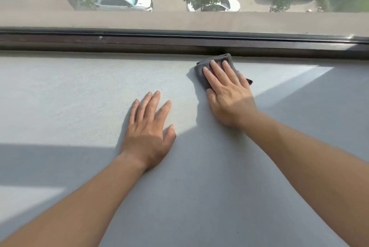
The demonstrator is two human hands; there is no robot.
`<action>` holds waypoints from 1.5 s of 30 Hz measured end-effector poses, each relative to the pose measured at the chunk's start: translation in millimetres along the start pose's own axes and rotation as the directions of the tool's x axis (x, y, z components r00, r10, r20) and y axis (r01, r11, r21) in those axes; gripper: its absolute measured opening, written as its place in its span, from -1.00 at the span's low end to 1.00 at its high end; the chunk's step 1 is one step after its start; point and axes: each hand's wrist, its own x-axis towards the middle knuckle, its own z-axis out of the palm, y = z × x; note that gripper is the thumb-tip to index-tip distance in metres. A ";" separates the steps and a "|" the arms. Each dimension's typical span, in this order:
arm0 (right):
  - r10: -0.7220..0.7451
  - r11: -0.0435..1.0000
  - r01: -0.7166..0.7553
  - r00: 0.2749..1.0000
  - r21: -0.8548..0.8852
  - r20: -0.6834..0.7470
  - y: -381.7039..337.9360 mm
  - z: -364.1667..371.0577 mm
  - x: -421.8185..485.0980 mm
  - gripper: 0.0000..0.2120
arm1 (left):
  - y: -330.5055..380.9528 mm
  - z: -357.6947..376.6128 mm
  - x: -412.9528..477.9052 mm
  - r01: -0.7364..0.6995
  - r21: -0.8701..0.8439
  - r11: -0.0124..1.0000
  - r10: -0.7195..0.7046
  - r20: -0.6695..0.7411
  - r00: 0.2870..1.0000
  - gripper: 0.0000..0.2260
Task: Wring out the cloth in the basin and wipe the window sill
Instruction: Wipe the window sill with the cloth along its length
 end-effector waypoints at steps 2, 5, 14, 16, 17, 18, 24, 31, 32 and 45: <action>0.161 0.987 -0.161 0.987 0.009 -0.020 47.6 -6.2 -8.0 -0.41 | 0.3 -0.4 -0.1 0.011 0.005 1.000 -0.011 0.013 1.000 -0.42; 0.344 0.939 -0.344 0.938 0.012 -0.033 85.2 -13.9 -14.9 -0.41 | 4.2 1.4 -0.4 0.030 0.011 0.999 -0.030 0.015 0.999 -0.41; -0.059 0.998 0.059 0.998 0.005 0.026 24.9 -0.5 -50.8 -0.43 | 83.2 10.9 -10.2 -0.013 -0.133 0.991 0.004 -0.068 0.998 -0.47; 0.045 0.999 -0.045 0.999 -0.010 -0.012 60.6 -5.3 -41.0 -0.42 | 93.7 21.6 -10.9 -0.020 -0.117 0.993 0.015 -0.039 0.999 -0.47; 0.155 0.988 -0.155 0.988 0.008 -0.027 76.9 -8.9 -34.1 -0.42 | 95.5 26.6 -12.3 -0.024 -0.082 0.996 0.022 -0.028 0.999 -0.47; 0.260 0.965 -0.259 0.965 0.035 -0.031 87.5 -11.3 -29.3 -0.42 | 95.6 30.9 -13.7 -0.027 -0.038 0.999 0.026 -0.019 0.999 -0.47; 0.156 0.988 -0.156 0.987 0.015 -0.039 54.6 -2.3 -61.8 -0.44 | 95.5 36.1 -13.2 -0.021 0.043 0.999 0.022 -0.025 0.999 -0.46; 0.374 0.927 -0.374 0.927 0.039 0.003 121.0 -18.6 -42.7 -0.43 | 98.5 32.1 -13.6 -0.011 0.043 0.999 0.011 0.004 1.000 -0.46; 0.391 0.920 -0.390 0.920 0.049 -0.009 109.7 -17.0 -44.2 -0.44 | 98.4 32.5 -13.4 -0.011 0.045 0.999 0.011 0.001 1.000 -0.46; 0.344 0.936 -0.345 0.939 0.065 0.023 85.0 -14.0 -85.7 -0.44 | 98.4 34.1 -13.4 -0.020 0.079 0.997 0.021 -0.010 1.000 -0.44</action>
